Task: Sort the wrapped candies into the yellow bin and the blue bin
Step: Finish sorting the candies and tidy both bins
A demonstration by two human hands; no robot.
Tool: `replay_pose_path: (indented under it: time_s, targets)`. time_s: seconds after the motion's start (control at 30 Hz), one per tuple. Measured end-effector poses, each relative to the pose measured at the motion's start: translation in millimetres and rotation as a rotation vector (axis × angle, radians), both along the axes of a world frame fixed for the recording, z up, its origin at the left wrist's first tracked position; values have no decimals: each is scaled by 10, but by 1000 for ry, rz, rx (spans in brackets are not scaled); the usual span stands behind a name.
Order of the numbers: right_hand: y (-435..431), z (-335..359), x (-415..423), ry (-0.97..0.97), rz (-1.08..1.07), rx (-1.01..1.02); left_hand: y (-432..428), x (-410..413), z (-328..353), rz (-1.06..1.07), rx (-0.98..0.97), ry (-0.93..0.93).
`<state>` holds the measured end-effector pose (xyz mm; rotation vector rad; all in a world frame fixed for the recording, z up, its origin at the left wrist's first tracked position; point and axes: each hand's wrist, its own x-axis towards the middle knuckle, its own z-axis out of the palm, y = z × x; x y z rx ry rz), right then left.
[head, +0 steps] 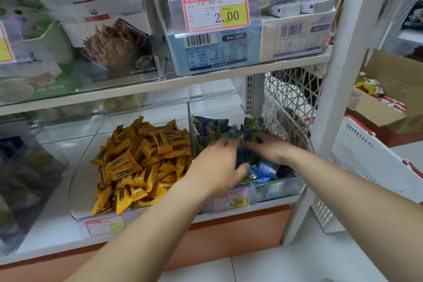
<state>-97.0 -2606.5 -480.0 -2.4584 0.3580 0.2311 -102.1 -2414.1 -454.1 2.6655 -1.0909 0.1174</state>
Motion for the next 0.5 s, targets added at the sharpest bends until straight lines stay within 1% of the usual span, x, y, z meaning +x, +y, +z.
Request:
replay_pose_path:
  time_s: [0.07,0.13,0.23,0.33,0.43,0.5]
  targets:
    - [-8,6,57,29,-14,48,-80,14,-91,14,65,28]
    - [-24,14,97,15,-36,93,-121,32,-163,12,109,44]
    - [-73,-11,165,-53,-106,159,-131,101,-169,37,58,114]
    - [-65,24,216,-131,-108,226,-110,190,-119,96,-25,186]
    - [-38,111,277,-276,-114,352,-137,203,-114,187,37,129]
    - [-48,156,285,-362,-160,318,-168,208,-121,269,72,50]
